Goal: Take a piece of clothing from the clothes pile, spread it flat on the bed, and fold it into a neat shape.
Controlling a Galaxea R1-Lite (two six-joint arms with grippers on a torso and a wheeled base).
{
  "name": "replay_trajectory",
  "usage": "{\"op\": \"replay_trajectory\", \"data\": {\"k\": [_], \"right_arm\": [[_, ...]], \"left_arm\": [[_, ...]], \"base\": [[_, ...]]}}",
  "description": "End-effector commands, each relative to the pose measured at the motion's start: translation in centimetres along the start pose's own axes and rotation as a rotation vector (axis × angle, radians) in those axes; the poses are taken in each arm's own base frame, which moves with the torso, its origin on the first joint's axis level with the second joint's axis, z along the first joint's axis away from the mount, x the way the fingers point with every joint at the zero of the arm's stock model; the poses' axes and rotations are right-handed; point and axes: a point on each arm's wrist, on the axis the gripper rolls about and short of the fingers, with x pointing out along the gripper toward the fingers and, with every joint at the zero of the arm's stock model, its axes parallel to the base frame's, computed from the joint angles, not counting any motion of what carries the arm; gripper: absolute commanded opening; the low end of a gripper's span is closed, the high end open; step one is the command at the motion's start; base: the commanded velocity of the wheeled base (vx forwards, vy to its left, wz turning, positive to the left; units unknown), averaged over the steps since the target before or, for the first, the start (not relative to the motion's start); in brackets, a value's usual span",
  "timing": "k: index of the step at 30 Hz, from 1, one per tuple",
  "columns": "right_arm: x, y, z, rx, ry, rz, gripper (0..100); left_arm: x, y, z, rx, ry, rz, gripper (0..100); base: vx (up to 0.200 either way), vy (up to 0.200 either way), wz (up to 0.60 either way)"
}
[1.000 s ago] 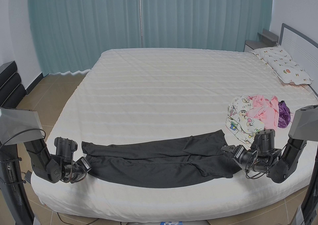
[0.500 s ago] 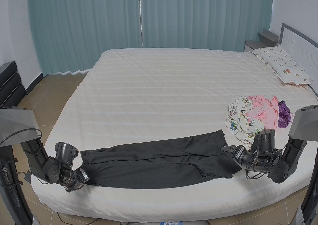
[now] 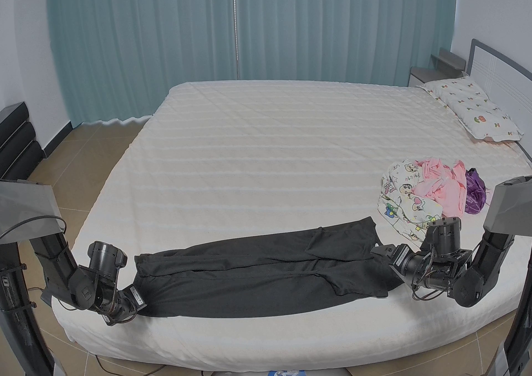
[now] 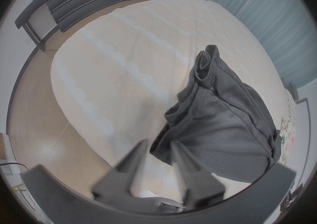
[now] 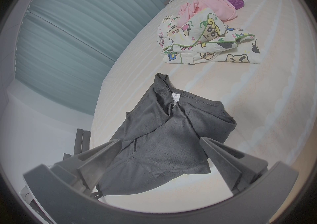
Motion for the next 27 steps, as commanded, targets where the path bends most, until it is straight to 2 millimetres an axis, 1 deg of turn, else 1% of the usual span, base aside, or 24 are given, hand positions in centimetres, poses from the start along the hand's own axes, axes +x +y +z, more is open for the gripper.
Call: {"op": "replay_trajectory", "data": {"k": [1, 4, 5, 6, 7, 8, 9, 11, 12, 14, 15, 17, 19, 22, 25, 27], "right_arm": [[0.0, 0.1, 0.0, -0.001, -0.001, 0.002, 100], [0.0, 0.0, 0.0, -0.001, 0.0, 0.001, 100], [0.1, 0.0, -0.1, 0.0, 0.002, -0.001, 100], [0.1, 0.0, -0.1, 0.0, 0.002, -0.001, 100], [0.1, -0.1, -0.1, 0.0, 0.003, -0.002, 100], [0.1, -0.1, -0.1, 0.0, 0.003, -0.002, 100], [0.1, -0.1, -0.1, 0.0, 0.002, -0.003, 100], [0.1, -0.1, -0.1, 0.0, 0.002, -0.003, 100], [0.1, -0.1, -0.1, 0.0, 0.004, -0.006, 100], [0.1, -0.2, -0.1, 0.001, 0.005, -0.007, 100], [0.1, -0.2, -0.1, 0.001, 0.005, -0.007, 100], [0.1, -0.2, -0.1, 0.001, 0.005, -0.009, 100], [0.2, -0.2, -0.2, -0.001, 0.007, -0.009, 100], [0.2, -0.2, -0.2, 0.0, 0.008, -0.008, 100], [0.2, -0.3, -0.4, -0.003, 0.014, -0.015, 100], [0.3, -0.3, -0.4, -0.003, 0.015, -0.015, 100]], "left_arm": [[0.0, -0.1, 0.2, -0.009, -0.007, -0.006, 100], [-0.4, 0.0, 0.8, -0.027, -0.028, -0.018, 100], [-1.1, -0.1, 1.7, -0.048, -0.061, -0.043, 100], [-1.2, -0.1, 1.9, -0.054, -0.068, -0.048, 100], [-1.8, -0.3, 3.0, -0.08, -0.109, -0.075, 100], [-2.0, -0.3, 3.4, -0.086, -0.121, -0.082, 100], [-2.3, -0.5, 4.2, -0.105, -0.146, -0.097, 100], [-2.6, -0.7, 4.6, -0.121, -0.155, -0.103, 100], [-3.4, -0.7, 5.1, -0.13, -0.157, -0.1, 100], [-4.7, -0.6, 5.3, -0.129, -0.125, -0.09, 100], [-4.9, -0.6, 5.3, -0.126, -0.115, -0.089, 100], [-6.8, 0.2, 4.7, -0.039, -0.005, -0.076, 100], [-7.8, 1.0, 4.8, 0.003, 0.039, -0.084, 100], [-8.2, 1.1, 5.1, 0.017, 0.041, -0.086, 100], [-8.3, 0.1, 6.5, 0.01, 0.007, -0.123, 100], [-8.1, -0.2, 6.8, 0.001, 0.006, -0.127, 100]], "base": [[0.0, 0.0, 0.0], [0.0, 0.0, 0.0], [0.0, 0.0, 0.0], [0.0, 0.0, 0.0], [0.0, 0.0, 0.0], [0.0, 0.0, 0.0], [0.0, 0.0, 0.0], [0.0, 0.0, 0.0], [0.0, 0.0, 0.0], [0.0, 0.0, 0.0], [0.0, 0.0, 0.0], [0.0, 0.0, 0.0], [0.0, 0.0, 0.0], [0.0, 0.0, 0.0], [0.0, 0.0, 0.0], [0.0, 0.0, 0.0]]}}
